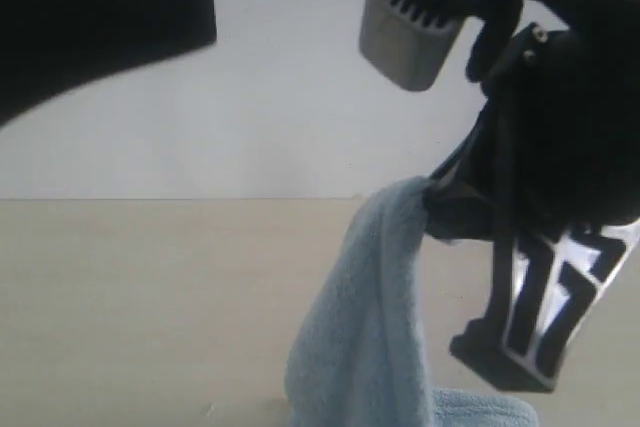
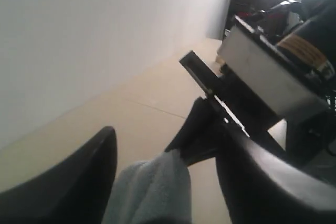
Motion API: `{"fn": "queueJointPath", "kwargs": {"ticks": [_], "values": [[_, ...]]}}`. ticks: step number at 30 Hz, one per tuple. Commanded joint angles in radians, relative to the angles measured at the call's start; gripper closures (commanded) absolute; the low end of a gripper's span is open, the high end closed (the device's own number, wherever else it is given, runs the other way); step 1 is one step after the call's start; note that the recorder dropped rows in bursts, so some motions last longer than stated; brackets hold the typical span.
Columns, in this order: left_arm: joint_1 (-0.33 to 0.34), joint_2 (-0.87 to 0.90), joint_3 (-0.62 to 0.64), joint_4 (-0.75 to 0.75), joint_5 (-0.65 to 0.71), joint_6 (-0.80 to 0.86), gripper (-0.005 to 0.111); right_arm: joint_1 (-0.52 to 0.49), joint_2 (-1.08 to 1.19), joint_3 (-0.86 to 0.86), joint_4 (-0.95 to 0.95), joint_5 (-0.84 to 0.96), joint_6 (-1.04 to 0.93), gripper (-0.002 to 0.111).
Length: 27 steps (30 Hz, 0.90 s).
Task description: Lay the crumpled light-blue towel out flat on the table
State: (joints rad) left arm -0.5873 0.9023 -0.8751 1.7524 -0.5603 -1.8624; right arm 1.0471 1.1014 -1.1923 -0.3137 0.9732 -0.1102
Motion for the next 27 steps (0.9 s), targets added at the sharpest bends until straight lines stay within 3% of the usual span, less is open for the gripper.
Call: {"fn": "queueJointPath", "kwargs": {"ticks": [1,7,13,27], "values": [[-0.001,0.001,0.080,-0.008,-0.043,-0.030,0.052,-0.001,-0.009,0.032,0.064,-0.141,0.003,0.108],[-0.001,0.001,0.160,-0.008,-0.084,-0.040,0.052,-0.001,-0.009,0.035,0.094,-0.195,-0.013,0.108],[-0.001,0.001,0.164,-0.008,-0.143,-0.052,0.052,-0.001,-0.009,0.035,0.102,-0.213,-0.027,0.108],[-0.001,0.001,0.166,-0.008,-0.112,-0.067,0.052,-0.001,-0.009,0.035,0.220,-0.237,-0.090,0.108]]}}
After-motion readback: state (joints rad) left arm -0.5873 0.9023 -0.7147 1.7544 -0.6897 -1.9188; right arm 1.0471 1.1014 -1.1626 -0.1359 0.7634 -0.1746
